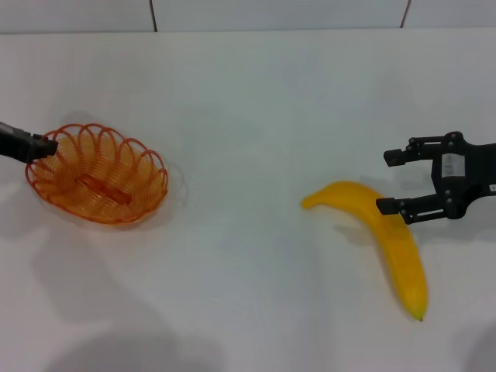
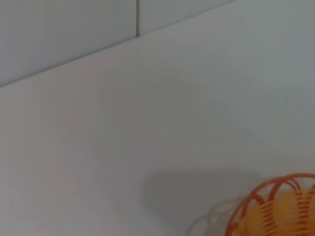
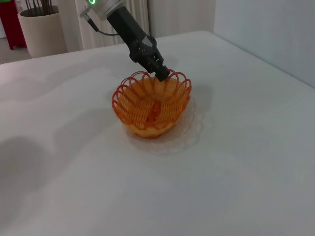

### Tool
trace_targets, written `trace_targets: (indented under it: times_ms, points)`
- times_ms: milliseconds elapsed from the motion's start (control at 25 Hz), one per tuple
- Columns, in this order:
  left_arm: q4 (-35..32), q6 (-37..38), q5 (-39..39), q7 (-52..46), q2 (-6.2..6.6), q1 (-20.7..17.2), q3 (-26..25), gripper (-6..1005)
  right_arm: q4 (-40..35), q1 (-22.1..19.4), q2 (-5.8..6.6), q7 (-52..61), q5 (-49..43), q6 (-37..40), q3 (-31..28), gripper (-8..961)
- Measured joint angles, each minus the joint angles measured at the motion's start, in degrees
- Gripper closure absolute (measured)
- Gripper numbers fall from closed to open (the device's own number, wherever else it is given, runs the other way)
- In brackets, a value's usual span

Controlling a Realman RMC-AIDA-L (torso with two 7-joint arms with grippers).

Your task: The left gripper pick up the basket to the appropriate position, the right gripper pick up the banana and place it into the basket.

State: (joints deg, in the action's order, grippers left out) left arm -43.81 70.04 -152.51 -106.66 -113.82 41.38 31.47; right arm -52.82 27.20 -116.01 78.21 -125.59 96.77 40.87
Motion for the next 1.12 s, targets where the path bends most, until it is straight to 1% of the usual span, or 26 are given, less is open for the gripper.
trace_targets:
  times_ms: [160, 320, 560, 800, 1040, 1120]
  points:
    - [0.03, -0.54, 0.13, 0.0, -0.18, 0.12, 0.0, 824, 0.0, -0.09, 0.0, 0.01, 0.0, 0.0, 0.0, 135]
    - [-0.03, -0.61, 0.87, 0.02, -0.24, 0.04, 0.0, 823, 0.0, -0.21, 0.0, 0.01, 0.0, 0.0, 0.0, 135]
    - [-0.38, 0.58, 4.76, 2.43, -0.31, -0.77, 0.0, 822, 0.0, -0.34, 0.0, 0.01, 0.0, 0.0, 0.0, 135]
    - [-0.4, 0.61, 4.77, 2.46, -0.2, -0.96, 0.0, 849, 0.01, -0.26, 0.0, 0.01, 0.0, 0.0, 0.0, 135]
    - [-0.02, 0.82, 4.28, 2.11, 0.16, -0.86, 0.0, 870, 0.6, 0.24, 0.0, 0.05, -1.16, 0.0, -0.01, 135]
    - [-0.01, 0.89, 4.27, 2.08, 0.18, -0.84, 0.0, 841, 0.61, 0.28, 0.0, 0.16, -1.46, 0.0, 0.0, 135]
